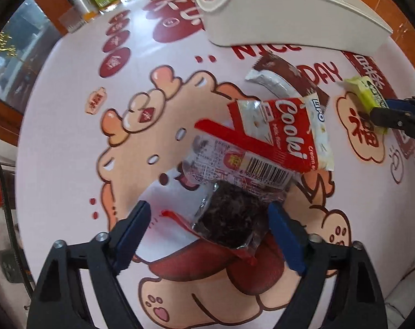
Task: Organize snacks
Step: 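Carry the green pastry pack and raisin bag over the tray with both tools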
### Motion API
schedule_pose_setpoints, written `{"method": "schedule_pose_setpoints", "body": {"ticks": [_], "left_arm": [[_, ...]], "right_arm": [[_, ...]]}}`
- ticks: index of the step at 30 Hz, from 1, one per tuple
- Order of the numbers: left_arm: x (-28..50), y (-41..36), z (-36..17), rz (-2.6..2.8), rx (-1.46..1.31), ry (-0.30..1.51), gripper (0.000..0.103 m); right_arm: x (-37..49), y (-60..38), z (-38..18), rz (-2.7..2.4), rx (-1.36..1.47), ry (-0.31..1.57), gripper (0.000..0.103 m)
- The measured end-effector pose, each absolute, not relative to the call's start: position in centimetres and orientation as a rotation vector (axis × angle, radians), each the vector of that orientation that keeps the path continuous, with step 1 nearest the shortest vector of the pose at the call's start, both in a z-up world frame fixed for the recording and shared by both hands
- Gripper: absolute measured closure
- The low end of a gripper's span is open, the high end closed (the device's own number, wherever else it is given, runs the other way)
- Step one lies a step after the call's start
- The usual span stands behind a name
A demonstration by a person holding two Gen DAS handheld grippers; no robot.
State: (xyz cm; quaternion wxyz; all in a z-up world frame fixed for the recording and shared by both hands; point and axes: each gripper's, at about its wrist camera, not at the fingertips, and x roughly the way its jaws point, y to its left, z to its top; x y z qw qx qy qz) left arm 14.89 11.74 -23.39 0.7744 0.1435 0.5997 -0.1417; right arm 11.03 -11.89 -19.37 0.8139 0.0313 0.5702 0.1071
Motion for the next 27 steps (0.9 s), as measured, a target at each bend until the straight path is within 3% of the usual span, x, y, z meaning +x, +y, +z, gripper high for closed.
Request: {"method": "schedule_pose_setpoints", "body": {"ticks": [1, 5, 6, 16, 27], "left_arm": [[15.4, 11.8, -23.9, -0.325, 0.297, 1.304, 0.031], [15.0, 11.6, -23.7, -0.341, 0.289, 1.286, 0.045], [14.9, 11.5, -23.5, -0.356, 0.269, 1.281, 0.055], [12.4, 10.3, -21.6, -0.283, 0.215, 1.249, 0.057], [13.6, 6.7, -12.0, -0.216, 0.187, 1.077, 0.057]], "right_arm": [[11.0, -11.9, -19.4, 0.228, 0.069, 1.217, 0.066], [11.1, -11.9, -19.6, 0.223, 0.077, 1.22, 0.066], [11.1, -11.9, -19.6, 0.221, 0.079, 1.221, 0.066], [10.8, -11.5, -18.9, 0.232, 0.064, 1.202, 0.066], [9.9, -12.0, -12.2, 0.286, 0.057, 1.087, 0.066]]}}
